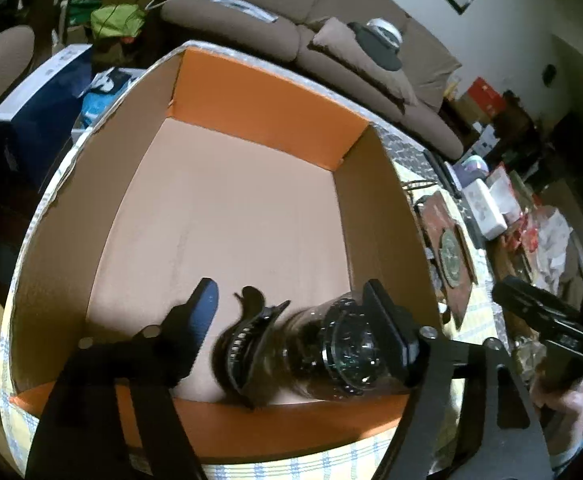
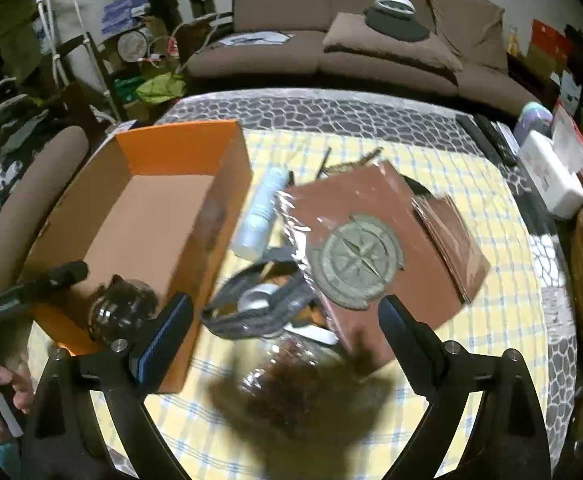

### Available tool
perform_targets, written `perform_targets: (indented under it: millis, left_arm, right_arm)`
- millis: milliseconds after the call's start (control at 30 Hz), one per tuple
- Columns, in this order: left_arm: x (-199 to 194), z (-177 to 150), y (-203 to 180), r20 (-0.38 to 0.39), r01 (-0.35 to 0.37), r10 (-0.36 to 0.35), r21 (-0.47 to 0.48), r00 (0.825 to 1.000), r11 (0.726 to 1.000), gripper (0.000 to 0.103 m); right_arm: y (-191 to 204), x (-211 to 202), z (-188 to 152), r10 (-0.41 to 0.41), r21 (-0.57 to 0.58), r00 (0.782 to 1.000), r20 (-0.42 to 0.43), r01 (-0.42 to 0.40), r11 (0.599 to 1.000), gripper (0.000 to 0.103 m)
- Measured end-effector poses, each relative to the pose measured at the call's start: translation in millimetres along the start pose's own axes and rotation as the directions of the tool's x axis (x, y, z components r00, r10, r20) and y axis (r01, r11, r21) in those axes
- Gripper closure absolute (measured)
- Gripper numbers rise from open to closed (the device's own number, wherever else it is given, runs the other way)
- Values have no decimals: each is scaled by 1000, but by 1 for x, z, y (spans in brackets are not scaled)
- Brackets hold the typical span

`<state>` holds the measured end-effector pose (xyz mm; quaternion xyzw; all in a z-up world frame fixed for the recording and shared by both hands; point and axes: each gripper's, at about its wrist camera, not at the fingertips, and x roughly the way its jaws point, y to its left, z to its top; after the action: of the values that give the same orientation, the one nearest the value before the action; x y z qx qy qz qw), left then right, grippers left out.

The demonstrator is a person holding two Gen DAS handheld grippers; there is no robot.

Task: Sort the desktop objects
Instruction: 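Grasp the rubber band bag with the left gripper while the right gripper moves to the brown pouch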

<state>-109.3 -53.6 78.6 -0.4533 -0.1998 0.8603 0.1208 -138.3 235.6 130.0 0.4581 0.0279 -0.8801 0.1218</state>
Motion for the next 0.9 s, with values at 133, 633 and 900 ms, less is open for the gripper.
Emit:
perform_targets:
  millis: [133, 633, 900]
  left_arm:
    - [-7, -2, -17, 61, -42, 39, 42, 997, 998, 2]
    - [-22, -23, -105, 143, 12, -43, 211, 989, 977, 0]
    - [-2, -54, -168, 74, 49, -83, 377, 994, 925, 0]
  right_arm:
    - [-15, 1, -7, -11, 31, 1000, -18, 12, 999, 4]
    - [-87, -15, -32, -119, 187, 992, -29, 122, 975, 0]
    - [-121, -23, -41, -104, 268, 994, -18, 105, 958, 0]
